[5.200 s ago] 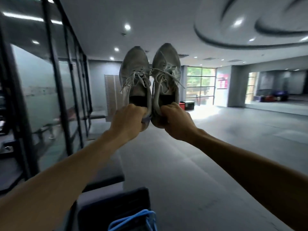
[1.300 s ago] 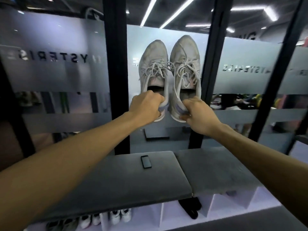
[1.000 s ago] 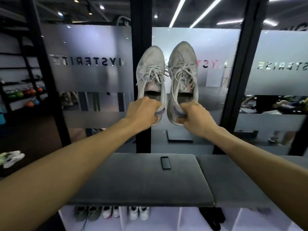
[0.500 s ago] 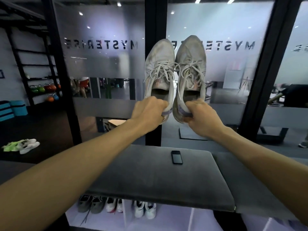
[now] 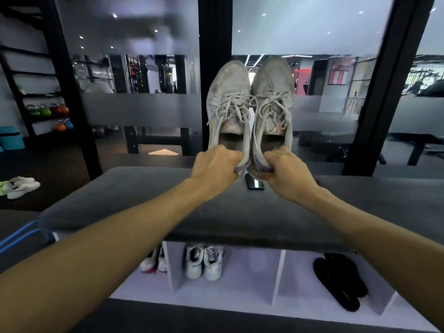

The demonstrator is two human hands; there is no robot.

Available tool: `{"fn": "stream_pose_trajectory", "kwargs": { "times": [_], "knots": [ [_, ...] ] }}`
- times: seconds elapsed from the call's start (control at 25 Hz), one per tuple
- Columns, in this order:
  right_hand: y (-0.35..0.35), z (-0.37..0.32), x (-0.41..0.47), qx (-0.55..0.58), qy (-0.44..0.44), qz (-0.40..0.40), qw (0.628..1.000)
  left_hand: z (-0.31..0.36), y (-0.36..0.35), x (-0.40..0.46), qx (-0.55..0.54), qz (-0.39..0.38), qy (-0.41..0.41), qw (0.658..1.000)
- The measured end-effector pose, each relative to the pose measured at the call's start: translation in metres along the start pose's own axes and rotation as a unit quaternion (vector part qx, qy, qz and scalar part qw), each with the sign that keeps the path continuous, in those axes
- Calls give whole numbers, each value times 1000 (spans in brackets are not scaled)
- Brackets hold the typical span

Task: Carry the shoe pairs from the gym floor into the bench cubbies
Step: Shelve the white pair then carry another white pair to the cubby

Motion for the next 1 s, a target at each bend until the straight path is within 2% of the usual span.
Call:
{"fn": "stream_pose_trajectory", "kwargs": {
  "times": [0.12, 0.28, 0.48, 0.64, 1.0],
  "knots": [
    [-37, 1, -48, 7, -7, -12, 1000, 7, -41, -44, -15, 4, -9, 1000],
    [-82, 0, -122, -11, -41, -32, 999, 23, -87, -110, -40, -41, 2, 998],
    [-127, -14, -214, 16, -69, -85, 994, 42, -116, -199, -72, -101, 17, 992],
    [-148, -27, -276, 17, -97, -111, 989, 62, -130, -257, -103, -116, 5, 988],
    [-207, -49, -383, 29, -121, -197, 972, 79, -201, -360, -91, -200, 16, 975]
  ]
}}
Point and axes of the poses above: each hand's wrist, its own x-axis towards the middle knuckle, its own y-axis out of the back of the hand, z = x × y, the point moved 8 cm from there along x, towards the middle knuckle, and after that the axes turned 3 degrees about z, right-handed, at the moved point
